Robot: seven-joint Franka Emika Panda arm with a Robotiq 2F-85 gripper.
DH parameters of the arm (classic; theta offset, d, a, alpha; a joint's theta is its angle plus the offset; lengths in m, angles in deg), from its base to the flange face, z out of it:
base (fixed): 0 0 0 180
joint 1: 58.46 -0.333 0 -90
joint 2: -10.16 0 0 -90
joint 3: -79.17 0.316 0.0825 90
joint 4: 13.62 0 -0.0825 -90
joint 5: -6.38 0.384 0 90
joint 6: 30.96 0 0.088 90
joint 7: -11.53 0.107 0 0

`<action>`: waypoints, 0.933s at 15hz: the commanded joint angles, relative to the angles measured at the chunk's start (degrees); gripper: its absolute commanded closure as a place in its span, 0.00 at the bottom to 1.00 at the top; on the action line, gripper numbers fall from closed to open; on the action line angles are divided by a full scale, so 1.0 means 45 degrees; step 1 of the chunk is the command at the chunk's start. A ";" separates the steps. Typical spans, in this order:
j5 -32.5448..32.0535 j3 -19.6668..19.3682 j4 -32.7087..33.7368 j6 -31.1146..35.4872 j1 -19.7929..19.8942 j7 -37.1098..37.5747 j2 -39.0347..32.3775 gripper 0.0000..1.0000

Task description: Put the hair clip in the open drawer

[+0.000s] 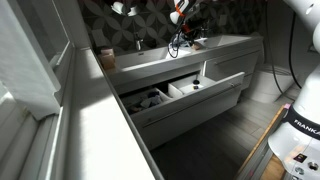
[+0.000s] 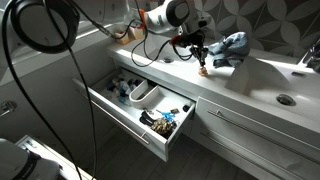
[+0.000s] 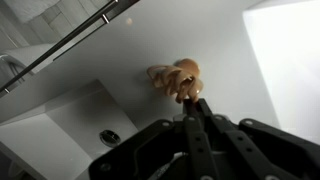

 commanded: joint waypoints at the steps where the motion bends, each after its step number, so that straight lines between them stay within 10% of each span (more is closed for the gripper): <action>1: 0.0227 0.0043 0.0063 -0.1178 -0.0015 0.0141 0.0287 0.98; 9: 0.0281 0.0227 -0.2618 -0.3728 -0.0761 0.0157 0.2921 0.98; 14: 0.1439 0.1455 -0.5730 -0.2567 -0.0837 -0.1394 0.5200 0.98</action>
